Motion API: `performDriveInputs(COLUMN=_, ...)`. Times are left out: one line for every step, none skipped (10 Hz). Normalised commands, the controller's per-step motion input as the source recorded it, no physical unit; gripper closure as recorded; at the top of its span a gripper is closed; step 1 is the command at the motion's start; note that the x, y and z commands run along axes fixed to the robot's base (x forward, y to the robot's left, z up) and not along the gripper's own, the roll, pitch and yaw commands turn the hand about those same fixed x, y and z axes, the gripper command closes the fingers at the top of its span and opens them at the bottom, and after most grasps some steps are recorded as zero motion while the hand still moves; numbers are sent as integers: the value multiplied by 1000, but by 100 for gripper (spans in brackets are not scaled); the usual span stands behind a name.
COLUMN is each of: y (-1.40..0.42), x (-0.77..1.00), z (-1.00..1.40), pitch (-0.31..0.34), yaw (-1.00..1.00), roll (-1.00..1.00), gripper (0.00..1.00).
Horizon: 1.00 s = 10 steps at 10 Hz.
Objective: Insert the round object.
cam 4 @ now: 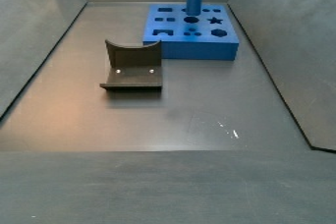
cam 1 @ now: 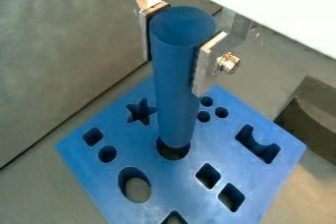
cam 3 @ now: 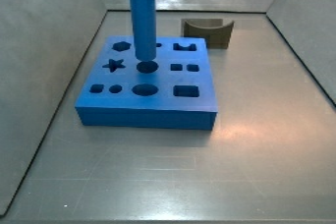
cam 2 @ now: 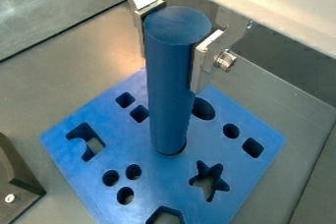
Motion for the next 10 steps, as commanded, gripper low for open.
performDriveInputs(y=-103, x=14, z=-383, pitch=-60, yaw=0, roll=-20, gripper=100)
performDriveInputs(y=-69, x=0, z=-206, pitch=-20, yaw=0, roll=-77, gripper=100)
performDriveInputs(y=-40, x=0, z=-86, pitch=-3, yaw=0, roll=-54, gripper=100)
performDriveInputs(y=0, x=0, z=-100, pitch=0, yaw=0, roll=-3, gripper=100)
performDriveInputs(y=-40, x=20, z=-334, pitch=-49, yaw=0, roll=-103, gripper=100)
performDriveInputs(y=0, x=43, z=-374, pitch=-60, yaw=0, roll=-144, gripper=100)
performDriveInputs(y=20, x=0, z=-266, pitch=-17, yaw=-17, roll=-103, gripper=100)
performDriveInputs(y=0, x=46, z=-334, pitch=-36, yaw=-31, roll=-129, gripper=100)
performDriveInputs(y=0, x=0, z=-383, pitch=-79, yaw=-49, roll=-156, gripper=100)
performDriveInputs(y=0, x=0, z=-351, pitch=-63, yaw=-29, roll=-117, gripper=100)
